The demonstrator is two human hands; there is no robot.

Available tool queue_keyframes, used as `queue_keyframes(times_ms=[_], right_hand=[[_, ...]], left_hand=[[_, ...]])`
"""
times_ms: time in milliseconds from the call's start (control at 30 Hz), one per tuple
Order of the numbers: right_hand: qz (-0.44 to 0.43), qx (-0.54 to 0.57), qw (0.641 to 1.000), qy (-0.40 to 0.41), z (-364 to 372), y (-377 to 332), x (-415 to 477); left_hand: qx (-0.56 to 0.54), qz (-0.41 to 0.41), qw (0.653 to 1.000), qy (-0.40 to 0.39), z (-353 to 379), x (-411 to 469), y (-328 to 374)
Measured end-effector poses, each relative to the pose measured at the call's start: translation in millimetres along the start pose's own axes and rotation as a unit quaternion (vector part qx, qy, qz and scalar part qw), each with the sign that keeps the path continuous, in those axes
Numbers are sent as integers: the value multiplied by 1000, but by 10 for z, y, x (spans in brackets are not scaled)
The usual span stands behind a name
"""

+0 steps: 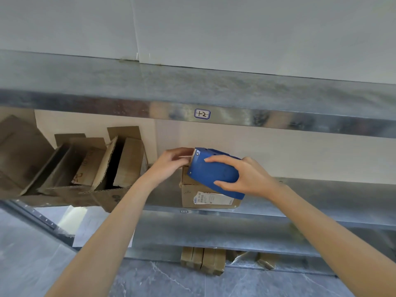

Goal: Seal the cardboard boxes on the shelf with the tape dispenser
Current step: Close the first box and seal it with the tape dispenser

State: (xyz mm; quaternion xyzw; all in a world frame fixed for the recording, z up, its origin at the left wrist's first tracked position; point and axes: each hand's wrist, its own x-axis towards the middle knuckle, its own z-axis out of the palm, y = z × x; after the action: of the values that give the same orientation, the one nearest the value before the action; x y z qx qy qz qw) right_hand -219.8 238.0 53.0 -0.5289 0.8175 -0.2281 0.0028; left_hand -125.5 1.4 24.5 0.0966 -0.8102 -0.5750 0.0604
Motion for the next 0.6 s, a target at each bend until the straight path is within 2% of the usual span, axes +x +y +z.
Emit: queue_keyframes(times_ms=[267, 600], right_hand=[[-24, -3, 1000, -12, -25, -97, -57], [-30, 4, 999, -16, -17, -81, -99]], left_hand=[[-56, -27, 996, -70, 4, -58, -34], [-82, -29, 993, -73, 66, -88, 14]])
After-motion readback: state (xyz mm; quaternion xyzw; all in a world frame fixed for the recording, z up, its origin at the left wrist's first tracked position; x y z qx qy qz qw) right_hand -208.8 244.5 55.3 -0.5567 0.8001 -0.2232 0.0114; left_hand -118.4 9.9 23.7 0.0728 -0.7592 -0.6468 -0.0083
